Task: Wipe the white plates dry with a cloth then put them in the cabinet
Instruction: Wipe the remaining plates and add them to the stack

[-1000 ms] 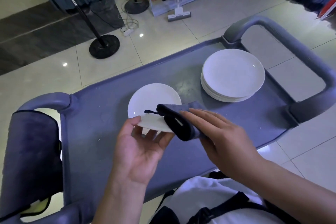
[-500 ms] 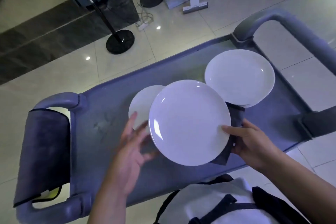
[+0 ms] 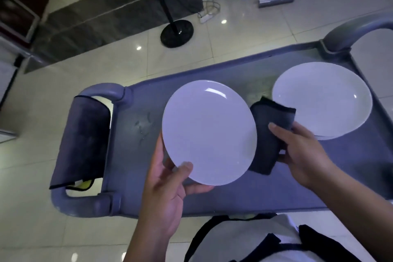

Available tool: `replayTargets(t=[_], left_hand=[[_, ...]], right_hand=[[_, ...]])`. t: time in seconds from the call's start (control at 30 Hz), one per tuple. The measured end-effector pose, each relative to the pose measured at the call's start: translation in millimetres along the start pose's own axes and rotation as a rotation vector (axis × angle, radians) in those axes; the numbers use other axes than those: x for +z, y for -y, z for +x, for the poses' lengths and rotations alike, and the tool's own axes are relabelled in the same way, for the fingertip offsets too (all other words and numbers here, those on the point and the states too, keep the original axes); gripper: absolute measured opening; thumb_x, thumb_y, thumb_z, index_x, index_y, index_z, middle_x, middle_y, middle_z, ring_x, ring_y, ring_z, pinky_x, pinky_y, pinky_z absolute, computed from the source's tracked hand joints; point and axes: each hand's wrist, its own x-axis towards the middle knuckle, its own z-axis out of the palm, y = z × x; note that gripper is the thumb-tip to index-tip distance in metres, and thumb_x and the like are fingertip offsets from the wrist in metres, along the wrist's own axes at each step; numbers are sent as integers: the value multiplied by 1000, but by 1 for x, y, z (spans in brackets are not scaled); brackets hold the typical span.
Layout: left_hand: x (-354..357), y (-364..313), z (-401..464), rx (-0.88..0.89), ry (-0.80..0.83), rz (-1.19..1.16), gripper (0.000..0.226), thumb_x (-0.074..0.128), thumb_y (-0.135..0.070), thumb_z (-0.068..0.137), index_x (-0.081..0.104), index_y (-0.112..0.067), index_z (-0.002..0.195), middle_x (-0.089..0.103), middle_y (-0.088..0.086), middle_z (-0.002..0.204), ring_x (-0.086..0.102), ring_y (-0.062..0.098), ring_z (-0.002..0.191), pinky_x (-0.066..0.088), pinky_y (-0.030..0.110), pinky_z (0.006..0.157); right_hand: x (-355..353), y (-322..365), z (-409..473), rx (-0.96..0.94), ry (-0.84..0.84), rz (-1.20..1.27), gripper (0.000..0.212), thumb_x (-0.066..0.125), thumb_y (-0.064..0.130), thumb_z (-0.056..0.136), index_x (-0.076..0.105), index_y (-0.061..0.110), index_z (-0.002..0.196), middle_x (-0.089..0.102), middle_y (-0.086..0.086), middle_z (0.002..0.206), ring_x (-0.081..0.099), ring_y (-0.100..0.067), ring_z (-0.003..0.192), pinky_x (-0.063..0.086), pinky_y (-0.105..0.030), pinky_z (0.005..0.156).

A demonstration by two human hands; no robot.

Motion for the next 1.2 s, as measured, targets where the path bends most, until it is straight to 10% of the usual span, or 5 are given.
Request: replayTargets(t=[0.13,0.3,0.8,1.0,1.2], left_hand=[[-6,-4,-10,66,-108,78,78,62,1,77,56,-45,140,67,-7,130,67,25,116,61,57,65],[-10,-5,-16,80,-110,109,80,62,1,75,58,-51,136,70,-7,126,69,21,109,61,58,67],[-31,-3,-27,-9,-18,-21,76,70,-6,75,53,-34,143,68,11,128,70,36,106,59,61,73],[-41,4,-30,-21,-71,-238,81,78,-52,77,48,-30,149,61,17,141,62,40,124,56,65,79],[-47,4,-29,128,-180,-264,61,58,-9,85,60,-38,139,69,8,131,70,28,115,61,45,71]], right_hand=[[18,36,-4,-366,-59,-334,16,63,19,96,63,3,92,56,-5,69,45,-17,60,36,-32,57],[51,42,-7,-249,97,-332,7,63,20,95,69,15,95,74,-10,99,71,-30,95,58,-59,80],[120,36,-54,-376,780,-616,17,57,1,98,70,12,104,72,-9,103,64,-14,92,54,-39,90],[111,26,-62,-290,990,-731,37,55,-5,97,72,27,87,70,11,84,60,0,80,48,-18,76],[104,27,-60,-321,1069,-956,28,49,-5,92,65,17,84,47,8,67,40,-8,62,36,-29,58]])
